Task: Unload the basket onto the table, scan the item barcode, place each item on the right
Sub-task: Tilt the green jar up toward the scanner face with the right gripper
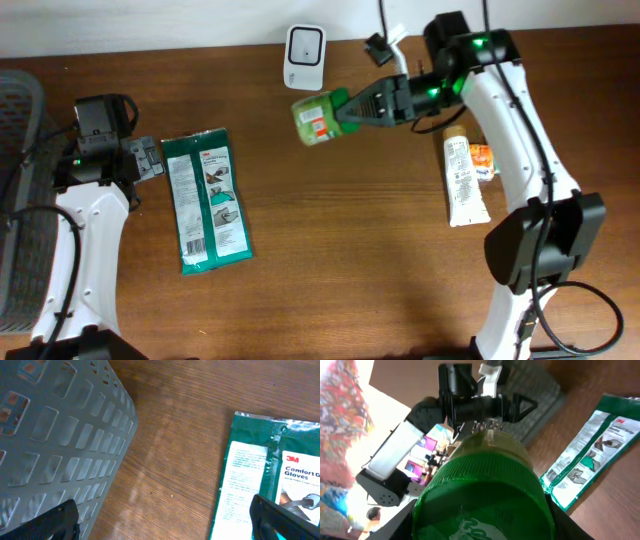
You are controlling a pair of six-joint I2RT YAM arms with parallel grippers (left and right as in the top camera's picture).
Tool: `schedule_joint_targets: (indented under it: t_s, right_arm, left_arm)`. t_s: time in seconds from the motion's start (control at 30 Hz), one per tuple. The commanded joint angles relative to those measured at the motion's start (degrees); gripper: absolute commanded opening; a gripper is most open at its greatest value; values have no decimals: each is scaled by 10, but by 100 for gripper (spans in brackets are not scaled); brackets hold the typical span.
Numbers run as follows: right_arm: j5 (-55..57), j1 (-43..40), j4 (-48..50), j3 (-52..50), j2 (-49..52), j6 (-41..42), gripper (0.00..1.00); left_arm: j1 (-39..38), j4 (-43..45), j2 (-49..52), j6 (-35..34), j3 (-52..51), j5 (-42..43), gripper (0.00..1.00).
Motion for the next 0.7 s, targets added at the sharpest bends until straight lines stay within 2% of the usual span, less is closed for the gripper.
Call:
schedule_joint_targets:
  t_s: [0.0, 0.1, 0.2, 0.33, 0.4, 0.5, 0.67]
  right_arm:
    - [-25, 1, 1, 15, -27, -2, 44]
    - [91, 24, 32, 15, -27, -2, 44]
    - [347, 82, 97, 15, -25, -1, 44]
    - [710, 159, 200, 14, 3, 79, 44]
    - [826, 184, 256, 14, 26, 80, 43]
    - [927, 199, 351, 14, 64, 30, 44]
    - [963, 193, 512, 14, 116, -140, 46]
  left_arm:
    - [2, 0, -2, 5, 5, -8, 99]
    - [2, 0, -2, 5, 5, -8, 99]
    - [2, 0, -2, 5, 5, -8, 99]
    - [2, 0, -2, 5, 5, -8, 99]
    - [2, 0, -2, 5, 5, -8, 99]
    - [2, 0, -2, 5, 5, -8, 99]
    - [2, 0, -2, 5, 5, -8, 99]
